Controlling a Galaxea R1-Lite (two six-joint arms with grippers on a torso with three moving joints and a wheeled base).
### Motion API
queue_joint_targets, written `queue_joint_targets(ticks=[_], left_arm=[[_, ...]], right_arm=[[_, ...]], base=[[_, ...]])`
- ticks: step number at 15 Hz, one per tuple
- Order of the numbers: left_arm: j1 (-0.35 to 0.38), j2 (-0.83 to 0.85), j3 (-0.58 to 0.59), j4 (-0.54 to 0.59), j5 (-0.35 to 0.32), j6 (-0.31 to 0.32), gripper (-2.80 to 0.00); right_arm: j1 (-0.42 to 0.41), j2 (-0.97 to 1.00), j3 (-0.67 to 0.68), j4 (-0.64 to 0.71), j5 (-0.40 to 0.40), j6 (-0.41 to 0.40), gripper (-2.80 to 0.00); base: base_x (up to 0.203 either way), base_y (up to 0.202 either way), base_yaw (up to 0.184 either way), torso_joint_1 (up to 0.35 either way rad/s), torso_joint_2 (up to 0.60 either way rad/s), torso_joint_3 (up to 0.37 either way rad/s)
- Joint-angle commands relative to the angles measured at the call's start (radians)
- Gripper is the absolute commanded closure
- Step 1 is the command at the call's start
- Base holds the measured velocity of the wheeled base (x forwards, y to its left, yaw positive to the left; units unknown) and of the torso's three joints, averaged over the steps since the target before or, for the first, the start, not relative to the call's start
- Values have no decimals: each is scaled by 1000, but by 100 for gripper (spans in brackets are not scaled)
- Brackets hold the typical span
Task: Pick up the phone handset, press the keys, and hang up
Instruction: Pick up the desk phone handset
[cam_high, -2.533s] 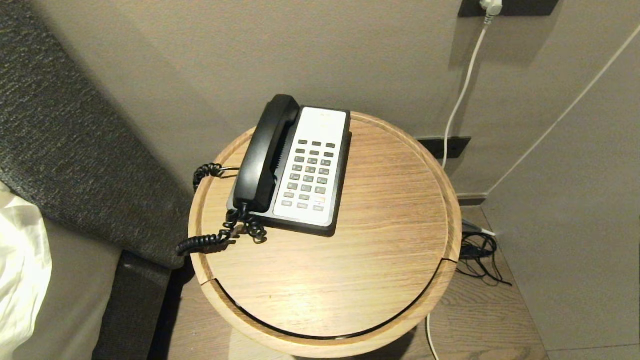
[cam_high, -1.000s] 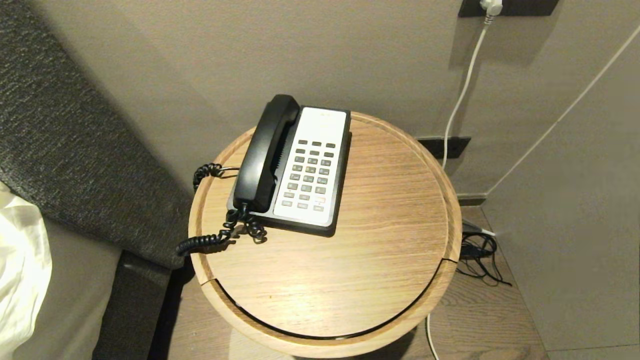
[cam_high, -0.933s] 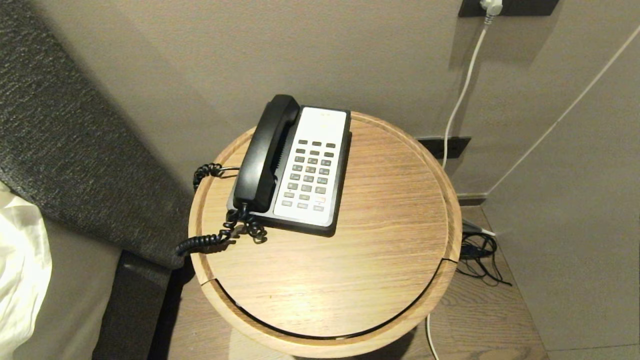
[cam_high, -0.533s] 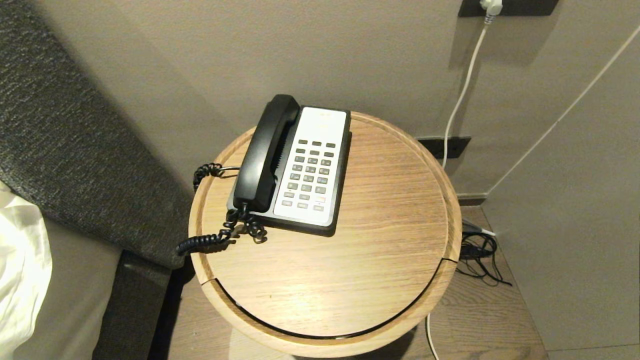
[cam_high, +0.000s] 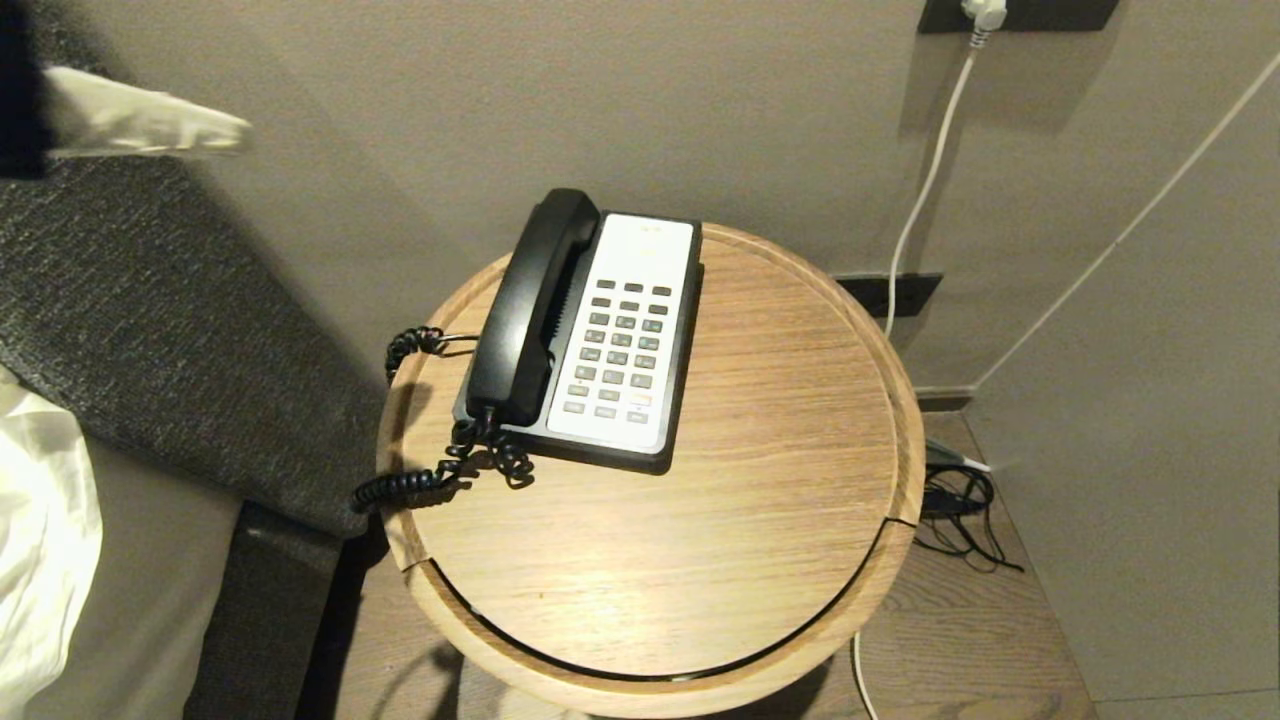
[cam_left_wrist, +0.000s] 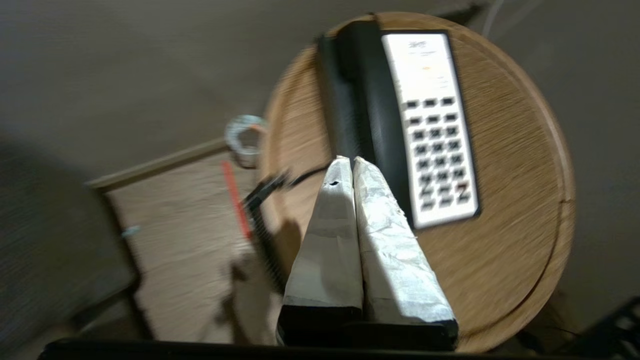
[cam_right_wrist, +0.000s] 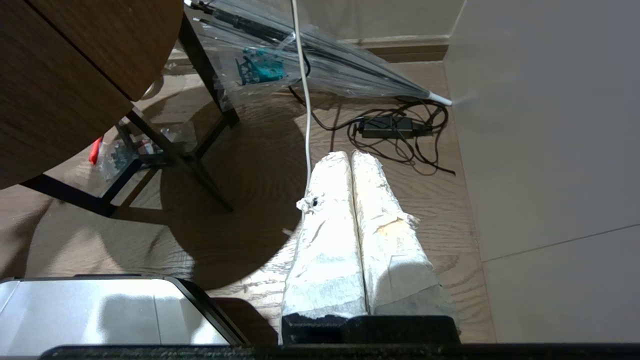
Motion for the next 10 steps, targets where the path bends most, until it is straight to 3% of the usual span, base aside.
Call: queue_joint_targets(ticks=[1,3,6,7,10], left_arm=[[-183,261,-127,14,102,-34,0],[-267,315,-169,22,237,-66,0],[-283,320,-166,27,295,-60,0],[-288,322,-164,27,315,-61,-280],[-310,341,-163,28,419,-37,-280]], right_arm=[[0,0,0,0,0,0,0],[0,1,0,0,0,1,0],[0,0,0,0,0,0,0],[0,0,0,0,0,0,0],[0,0,0,0,0,0,0]], base=[[0,0,0,0,0,0],[0,0,0,0,0,0],[0,0,0,0,0,0],[0,0,0,0,0,0],[0,0,0,0,0,0]])
